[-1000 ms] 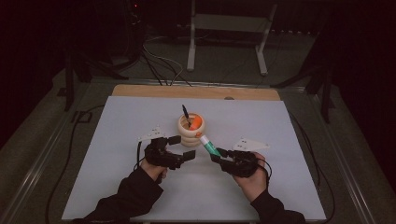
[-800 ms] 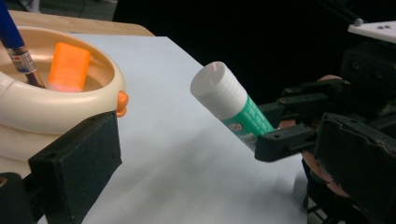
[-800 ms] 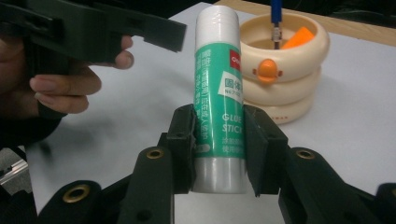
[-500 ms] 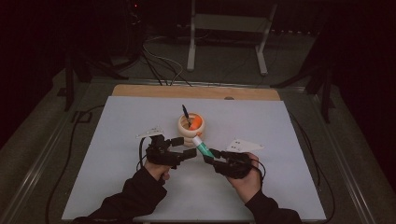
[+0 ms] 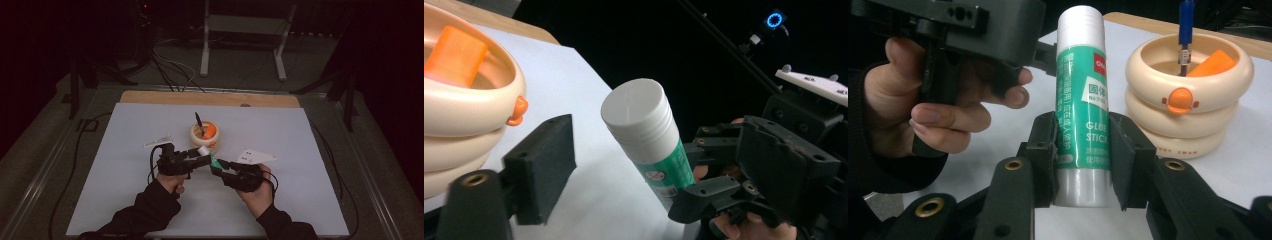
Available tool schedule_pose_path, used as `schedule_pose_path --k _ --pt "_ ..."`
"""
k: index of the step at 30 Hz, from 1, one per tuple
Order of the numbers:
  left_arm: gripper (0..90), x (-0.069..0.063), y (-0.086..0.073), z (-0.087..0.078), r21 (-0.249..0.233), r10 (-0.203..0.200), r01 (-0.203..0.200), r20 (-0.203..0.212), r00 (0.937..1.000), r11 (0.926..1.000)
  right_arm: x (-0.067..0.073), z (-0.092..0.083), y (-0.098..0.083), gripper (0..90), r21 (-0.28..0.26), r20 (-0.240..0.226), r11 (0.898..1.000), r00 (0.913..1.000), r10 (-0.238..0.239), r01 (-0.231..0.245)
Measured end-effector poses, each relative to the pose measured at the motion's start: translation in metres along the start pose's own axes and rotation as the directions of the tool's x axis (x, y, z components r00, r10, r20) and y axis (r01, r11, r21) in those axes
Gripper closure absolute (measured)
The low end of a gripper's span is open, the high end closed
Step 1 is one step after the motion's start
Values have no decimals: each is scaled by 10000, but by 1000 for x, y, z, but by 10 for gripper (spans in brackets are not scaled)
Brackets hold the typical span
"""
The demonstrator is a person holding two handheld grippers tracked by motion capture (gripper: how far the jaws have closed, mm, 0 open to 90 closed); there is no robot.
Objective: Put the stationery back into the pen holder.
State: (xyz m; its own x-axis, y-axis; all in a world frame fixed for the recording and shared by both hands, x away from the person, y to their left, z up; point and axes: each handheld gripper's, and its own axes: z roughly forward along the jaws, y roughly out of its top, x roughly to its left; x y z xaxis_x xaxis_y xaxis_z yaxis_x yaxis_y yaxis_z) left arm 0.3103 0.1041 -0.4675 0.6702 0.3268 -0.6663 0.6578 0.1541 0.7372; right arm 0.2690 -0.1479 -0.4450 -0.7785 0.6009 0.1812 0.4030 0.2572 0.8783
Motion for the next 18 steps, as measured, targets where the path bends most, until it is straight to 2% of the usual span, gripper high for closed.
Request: schedule_pose_path --k 5,9,11,18 --pt "388 4 0 -2 -313 -240 247 238 9994 9992 1 1 0 659 -18 -44 10000 10000 8 -8" --pt "457 4 0 -2 -396 -293 311 450 9986 9987 1 1 0 659 -49 -189 10000 9998 -12 11" --pt "493 6 0 -2 -327 -462 484 664 9967 9983 2 2 0 659 -115 -225 9999 9997 -21 19" --pt "594 9 0 -2 -337 -659 689 837 9943 9971 3 1 2 658 -186 -375 9998 9993 -74 67"
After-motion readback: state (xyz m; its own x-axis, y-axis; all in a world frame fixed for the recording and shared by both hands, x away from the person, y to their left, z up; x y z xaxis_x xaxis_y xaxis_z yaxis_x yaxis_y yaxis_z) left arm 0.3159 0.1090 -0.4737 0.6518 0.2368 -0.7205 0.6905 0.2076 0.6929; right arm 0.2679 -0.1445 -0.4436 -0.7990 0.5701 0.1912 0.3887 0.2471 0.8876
